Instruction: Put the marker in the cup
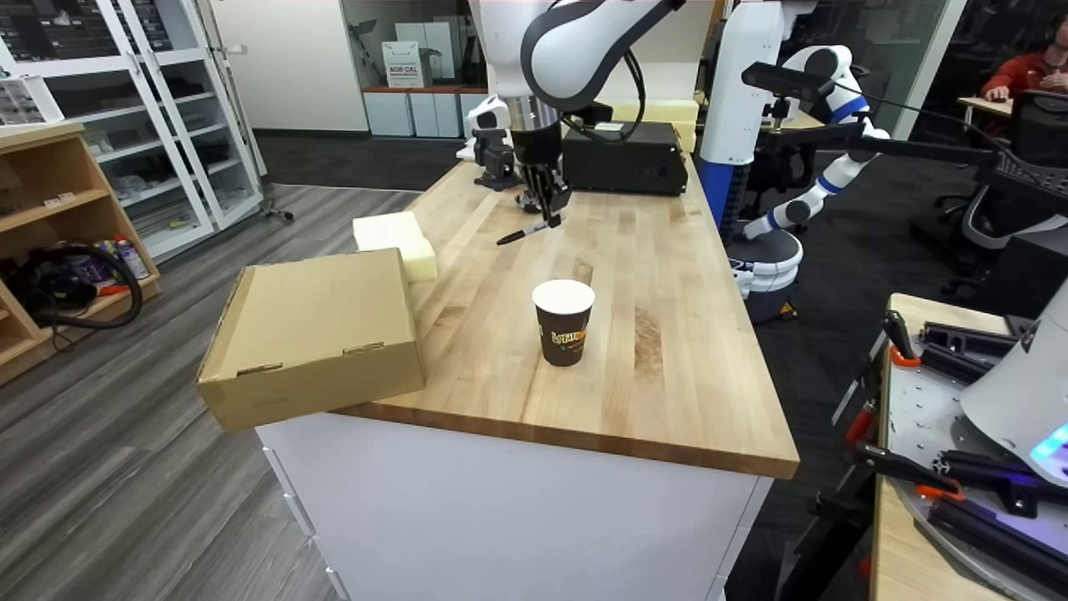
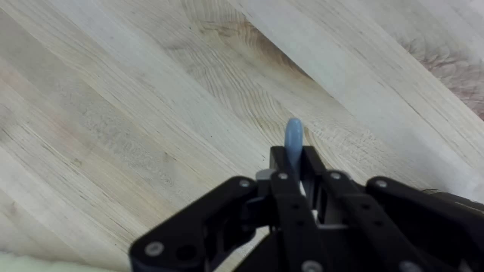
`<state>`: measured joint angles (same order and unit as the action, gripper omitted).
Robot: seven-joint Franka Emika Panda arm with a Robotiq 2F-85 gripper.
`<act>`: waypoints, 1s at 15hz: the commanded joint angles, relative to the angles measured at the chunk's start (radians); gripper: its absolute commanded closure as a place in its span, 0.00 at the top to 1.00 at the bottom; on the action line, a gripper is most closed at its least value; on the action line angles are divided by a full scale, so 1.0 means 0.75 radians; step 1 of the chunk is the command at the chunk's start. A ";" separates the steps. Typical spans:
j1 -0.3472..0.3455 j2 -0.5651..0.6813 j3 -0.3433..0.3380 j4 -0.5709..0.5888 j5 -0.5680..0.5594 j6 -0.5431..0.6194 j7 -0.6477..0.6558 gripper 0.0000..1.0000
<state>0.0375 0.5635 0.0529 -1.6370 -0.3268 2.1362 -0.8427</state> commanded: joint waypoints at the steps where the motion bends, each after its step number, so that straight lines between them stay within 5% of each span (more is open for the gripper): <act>1: 0.052 -0.091 -0.004 -0.063 -0.052 -0.091 0.089 0.03; 15: 0.161 -0.196 0.077 -0.248 -0.068 -0.201 0.365 0.03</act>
<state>0.1474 0.4891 0.1009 -1.7499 -0.3523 2.0058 -0.6299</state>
